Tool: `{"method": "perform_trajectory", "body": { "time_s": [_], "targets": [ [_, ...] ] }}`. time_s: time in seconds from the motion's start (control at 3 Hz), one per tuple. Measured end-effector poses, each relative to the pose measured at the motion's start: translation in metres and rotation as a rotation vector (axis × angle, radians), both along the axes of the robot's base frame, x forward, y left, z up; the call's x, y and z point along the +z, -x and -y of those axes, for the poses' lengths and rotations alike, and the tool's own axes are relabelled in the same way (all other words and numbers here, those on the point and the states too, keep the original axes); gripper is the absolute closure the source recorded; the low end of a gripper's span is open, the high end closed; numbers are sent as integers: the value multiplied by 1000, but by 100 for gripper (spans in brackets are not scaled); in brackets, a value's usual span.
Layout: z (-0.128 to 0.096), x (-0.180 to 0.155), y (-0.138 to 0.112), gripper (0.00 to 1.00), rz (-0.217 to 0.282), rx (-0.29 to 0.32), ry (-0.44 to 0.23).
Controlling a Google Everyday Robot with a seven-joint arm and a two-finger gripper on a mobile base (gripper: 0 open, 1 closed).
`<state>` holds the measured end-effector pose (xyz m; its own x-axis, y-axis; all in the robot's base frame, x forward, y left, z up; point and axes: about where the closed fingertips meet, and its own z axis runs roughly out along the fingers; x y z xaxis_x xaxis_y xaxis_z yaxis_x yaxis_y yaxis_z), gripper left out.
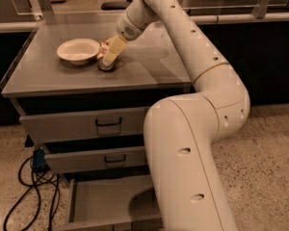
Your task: Place orange can into bottom drawer
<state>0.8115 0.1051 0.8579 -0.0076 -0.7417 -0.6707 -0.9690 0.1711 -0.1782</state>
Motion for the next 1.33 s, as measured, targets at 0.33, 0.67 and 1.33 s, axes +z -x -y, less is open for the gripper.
{"method": "perform_trajectory", "body": {
  "time_s": [0.33, 0.67, 1.33],
  "targets": [
    [-14, -10, 5, 0, -13, 61, -3],
    [-19, -24, 6, 0, -24, 110, -11],
    [-20, -25, 6, 19, -24, 111, -12]
  ]
}}
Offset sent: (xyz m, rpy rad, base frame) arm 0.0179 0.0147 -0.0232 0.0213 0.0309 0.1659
